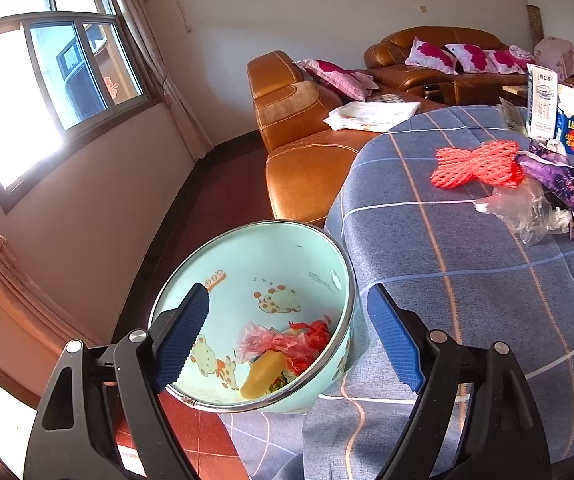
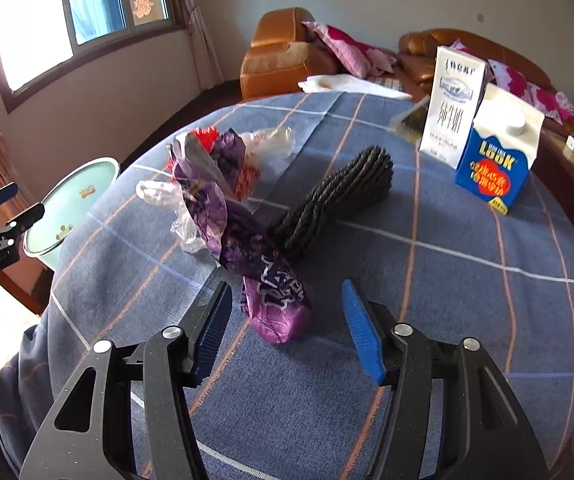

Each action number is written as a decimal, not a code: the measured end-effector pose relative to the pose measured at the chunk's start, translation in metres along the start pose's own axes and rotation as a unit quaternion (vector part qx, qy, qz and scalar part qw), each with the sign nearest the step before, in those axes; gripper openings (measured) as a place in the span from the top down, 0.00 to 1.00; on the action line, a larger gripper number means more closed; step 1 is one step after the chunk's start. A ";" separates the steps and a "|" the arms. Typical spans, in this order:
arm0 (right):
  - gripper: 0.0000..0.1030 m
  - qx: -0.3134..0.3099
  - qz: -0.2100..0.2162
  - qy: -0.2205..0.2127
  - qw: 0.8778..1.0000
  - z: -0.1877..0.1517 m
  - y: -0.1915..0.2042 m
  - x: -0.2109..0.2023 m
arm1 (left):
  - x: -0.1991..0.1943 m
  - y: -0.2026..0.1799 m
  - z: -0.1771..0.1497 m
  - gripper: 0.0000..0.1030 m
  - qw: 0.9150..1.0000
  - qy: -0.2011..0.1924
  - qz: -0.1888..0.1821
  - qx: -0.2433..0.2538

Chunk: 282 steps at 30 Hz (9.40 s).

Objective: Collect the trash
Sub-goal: 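Move both tools back to the pile and grasp the purple wrapper with the right tool, then lift the purple wrapper with the right tool while the left tool grasps the clear printed plastic bag, then carry the purple wrapper and clear plastic bag toward the teal bucket with both tools, then hold the wrapper and plastic bag above the bucket opening with both tools, then open both tools to drop the wrapper and plastic bag into the bucket, then grasp the black braided scrubber with the right tool while the left tool reaches the red mesh net, then grasp the red mesh net with the left tool while the right tool lifts the scrubber, then carry the red net and black scrubber over the teal bucket with both tools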

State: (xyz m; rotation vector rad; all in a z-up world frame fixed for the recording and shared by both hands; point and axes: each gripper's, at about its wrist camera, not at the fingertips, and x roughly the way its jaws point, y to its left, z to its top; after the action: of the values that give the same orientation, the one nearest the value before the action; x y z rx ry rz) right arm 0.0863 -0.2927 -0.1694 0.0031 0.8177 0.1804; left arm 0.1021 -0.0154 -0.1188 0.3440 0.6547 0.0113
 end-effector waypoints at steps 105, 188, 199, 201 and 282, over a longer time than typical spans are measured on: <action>0.91 -0.032 -0.010 -0.096 0.995 0.072 0.059 0.013 | -0.033 0.060 0.022 0.96 0.999 -0.048 -0.022 -0.014; 0.52 -0.235 0.053 -0.112 0.964 0.091 0.199 0.088 | 0.006 0.112 -0.018 0.37 0.997 0.021 0.048 -0.064; 0.48 -0.124 -0.012 -0.113 0.986 0.074 0.126 0.042 | 0.009 0.071 -0.003 0.25 0.999 0.012 0.020 -0.044; 0.48 -0.086 -0.033 -0.108 0.990 0.067 0.099 0.031 | 0.011 0.058 0.002 0.24 0.999 0.007 0.008 -0.040; 0.82 -0.058 0.010 -0.115 0.992 0.053 0.053 0.003 | 0.018 0.017 0.026 0.93 0.998 0.031 -0.063 0.003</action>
State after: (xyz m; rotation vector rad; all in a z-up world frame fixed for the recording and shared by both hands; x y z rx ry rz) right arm 0.1181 -0.2367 -0.1316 -0.0752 0.5772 0.2421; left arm 0.1335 -0.0052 -0.1049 0.3095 0.7368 -0.1003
